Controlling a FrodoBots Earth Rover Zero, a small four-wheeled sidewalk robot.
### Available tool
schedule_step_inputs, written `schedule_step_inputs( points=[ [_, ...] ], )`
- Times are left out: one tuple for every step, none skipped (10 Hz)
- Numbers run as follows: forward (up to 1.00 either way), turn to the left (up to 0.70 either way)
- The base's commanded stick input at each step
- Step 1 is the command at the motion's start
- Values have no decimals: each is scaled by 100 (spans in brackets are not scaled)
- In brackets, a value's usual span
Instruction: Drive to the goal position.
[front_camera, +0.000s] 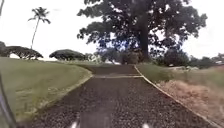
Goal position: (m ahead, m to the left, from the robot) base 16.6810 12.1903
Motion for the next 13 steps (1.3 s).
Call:
schedule_step_inputs(
  points=[
    [85, 0],
    [85, 0],
    [85, 16],
    [85, 13],
    [85, 0],
    [85, 0],
    [85, 0],
    [85, 0],
    [85, 0],
    [85, 0],
    [85, 0],
    [85, 0],
    [85, 0]
  ],
)
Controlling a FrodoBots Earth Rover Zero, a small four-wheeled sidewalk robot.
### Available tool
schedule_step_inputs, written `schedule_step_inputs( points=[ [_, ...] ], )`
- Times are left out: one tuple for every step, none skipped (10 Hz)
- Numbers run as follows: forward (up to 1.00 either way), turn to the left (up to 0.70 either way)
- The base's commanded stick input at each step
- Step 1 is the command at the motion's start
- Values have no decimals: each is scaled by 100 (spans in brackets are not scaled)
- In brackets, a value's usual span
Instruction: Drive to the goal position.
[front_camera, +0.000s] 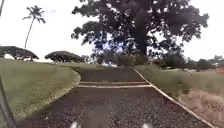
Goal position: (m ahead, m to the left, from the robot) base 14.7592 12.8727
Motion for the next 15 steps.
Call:
schedule_step_inputs(
  points=[
    [85, 0],
    [85, 0],
    [85, 10],
    [85, 27],
    [85, 27],
    [85, 27],
    [85, 27],
    [85, 19],
    [85, 0],
    [85, 0],
    [85, 0],
    [85, 0],
    [85, 6],
    [85, 27],
    [85, 27]
  ],
)
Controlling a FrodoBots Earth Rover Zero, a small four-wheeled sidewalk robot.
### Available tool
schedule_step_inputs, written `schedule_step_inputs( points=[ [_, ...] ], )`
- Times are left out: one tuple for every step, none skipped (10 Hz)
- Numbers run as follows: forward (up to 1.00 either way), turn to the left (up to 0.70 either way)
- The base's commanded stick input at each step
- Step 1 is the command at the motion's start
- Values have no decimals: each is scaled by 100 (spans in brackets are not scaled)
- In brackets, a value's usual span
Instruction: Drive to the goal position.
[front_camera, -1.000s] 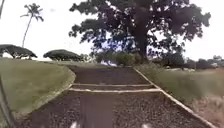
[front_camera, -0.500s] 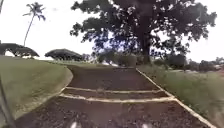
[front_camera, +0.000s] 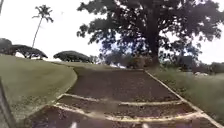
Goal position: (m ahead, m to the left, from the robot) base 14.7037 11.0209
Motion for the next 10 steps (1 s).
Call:
schedule_step_inputs(
  points=[
    [85, 21],
    [85, 0],
    [85, 0],
    [85, 0],
    [85, 0],
    [85, 0],
    [85, 0],
    [85, 0],
    [85, 7],
    [85, 27]
  ],
)
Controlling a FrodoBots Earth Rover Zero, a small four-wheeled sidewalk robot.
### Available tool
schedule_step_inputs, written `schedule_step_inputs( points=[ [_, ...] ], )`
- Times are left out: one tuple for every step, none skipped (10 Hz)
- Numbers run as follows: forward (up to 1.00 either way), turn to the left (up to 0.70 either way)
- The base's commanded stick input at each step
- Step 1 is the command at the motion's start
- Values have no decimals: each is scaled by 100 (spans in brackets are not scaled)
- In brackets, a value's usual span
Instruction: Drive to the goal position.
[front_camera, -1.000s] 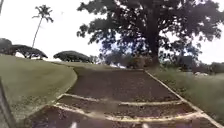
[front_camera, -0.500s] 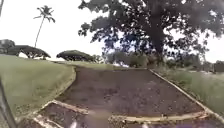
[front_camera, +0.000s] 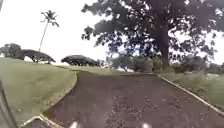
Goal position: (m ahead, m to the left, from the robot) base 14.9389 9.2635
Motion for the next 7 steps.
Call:
schedule_step_inputs(
  points=[
    [85, 27],
    [85, 27],
    [85, 9],
    [85, 0],
    [85, 0],
    [85, 0],
    [85, 0]
  ],
)
